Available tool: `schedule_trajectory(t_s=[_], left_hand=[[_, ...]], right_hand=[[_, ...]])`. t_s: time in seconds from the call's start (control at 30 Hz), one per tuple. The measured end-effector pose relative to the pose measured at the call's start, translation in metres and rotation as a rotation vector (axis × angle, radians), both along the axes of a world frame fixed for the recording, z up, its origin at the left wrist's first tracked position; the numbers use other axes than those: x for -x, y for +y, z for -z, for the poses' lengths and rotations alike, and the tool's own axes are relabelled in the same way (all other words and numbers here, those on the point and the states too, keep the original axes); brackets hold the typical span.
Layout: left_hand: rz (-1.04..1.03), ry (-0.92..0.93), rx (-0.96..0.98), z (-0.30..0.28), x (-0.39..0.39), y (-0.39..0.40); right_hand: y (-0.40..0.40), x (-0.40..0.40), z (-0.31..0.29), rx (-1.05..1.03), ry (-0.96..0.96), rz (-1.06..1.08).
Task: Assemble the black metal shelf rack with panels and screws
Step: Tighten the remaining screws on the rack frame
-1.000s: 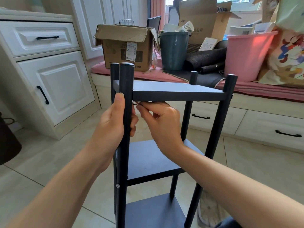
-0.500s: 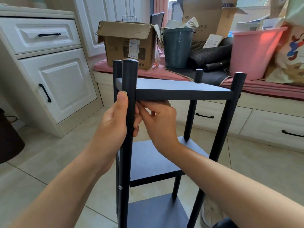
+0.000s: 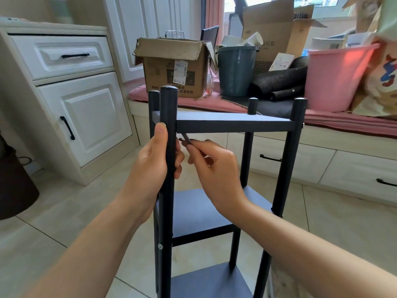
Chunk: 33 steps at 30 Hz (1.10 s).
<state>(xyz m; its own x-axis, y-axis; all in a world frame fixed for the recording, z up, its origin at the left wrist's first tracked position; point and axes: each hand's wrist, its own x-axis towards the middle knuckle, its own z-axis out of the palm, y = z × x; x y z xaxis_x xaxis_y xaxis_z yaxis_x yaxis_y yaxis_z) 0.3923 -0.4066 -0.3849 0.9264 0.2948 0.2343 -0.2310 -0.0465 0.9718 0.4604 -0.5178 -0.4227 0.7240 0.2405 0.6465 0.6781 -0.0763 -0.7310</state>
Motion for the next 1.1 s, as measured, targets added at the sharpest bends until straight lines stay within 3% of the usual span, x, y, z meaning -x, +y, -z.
schedule_trajectory(t_s=[1.1], left_hand=[[-0.004, -0.004, 0.021, 0.003, 0.0, 0.0]], right_hand=[[-0.003, 0.008, -0.016, 0.049, -0.008, 0.064]])
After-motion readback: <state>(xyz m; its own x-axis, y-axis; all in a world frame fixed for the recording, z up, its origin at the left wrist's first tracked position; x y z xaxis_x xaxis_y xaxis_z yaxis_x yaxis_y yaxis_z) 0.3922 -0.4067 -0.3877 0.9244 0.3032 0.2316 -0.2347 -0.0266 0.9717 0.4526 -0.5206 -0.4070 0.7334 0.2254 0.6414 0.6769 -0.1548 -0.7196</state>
